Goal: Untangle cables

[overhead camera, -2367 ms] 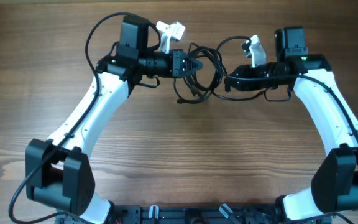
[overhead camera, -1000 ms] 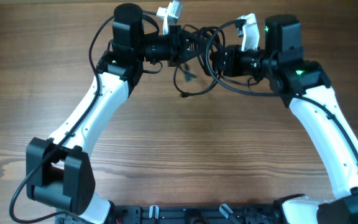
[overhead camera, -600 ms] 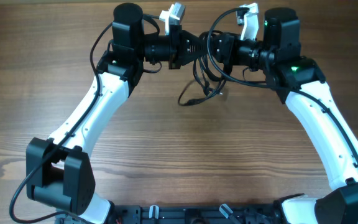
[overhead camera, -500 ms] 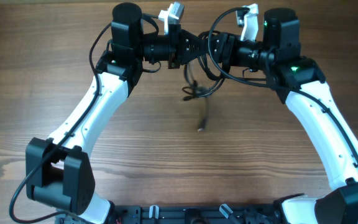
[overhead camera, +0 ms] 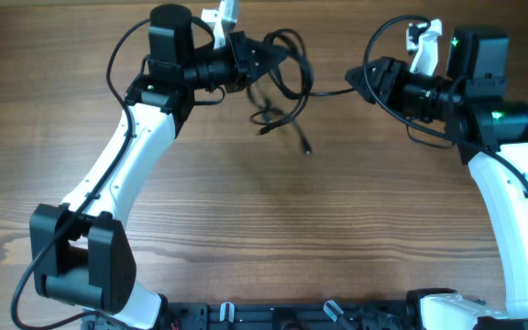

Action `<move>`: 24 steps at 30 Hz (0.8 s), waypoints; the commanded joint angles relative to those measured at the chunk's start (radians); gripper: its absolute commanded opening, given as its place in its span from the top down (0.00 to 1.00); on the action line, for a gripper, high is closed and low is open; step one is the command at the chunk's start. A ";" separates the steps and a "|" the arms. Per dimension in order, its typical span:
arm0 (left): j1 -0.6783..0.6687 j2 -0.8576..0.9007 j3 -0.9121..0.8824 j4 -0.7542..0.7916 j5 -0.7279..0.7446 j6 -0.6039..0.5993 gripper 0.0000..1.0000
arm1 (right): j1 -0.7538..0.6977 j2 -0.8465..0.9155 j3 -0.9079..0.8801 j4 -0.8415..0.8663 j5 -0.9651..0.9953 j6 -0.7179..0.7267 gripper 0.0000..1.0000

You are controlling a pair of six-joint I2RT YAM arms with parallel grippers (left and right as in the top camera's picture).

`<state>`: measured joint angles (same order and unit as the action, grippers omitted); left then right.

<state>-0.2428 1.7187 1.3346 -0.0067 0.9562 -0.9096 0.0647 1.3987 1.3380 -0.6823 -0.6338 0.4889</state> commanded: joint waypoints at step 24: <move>-0.002 -0.010 0.012 -0.193 -0.346 -0.311 0.96 | 0.355 0.310 -0.006 0.136 0.194 0.064 0.45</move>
<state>-0.2436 1.7203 1.3346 -0.2024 0.6098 -1.2037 0.3992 1.6711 1.3342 -0.5819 -0.4652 0.5343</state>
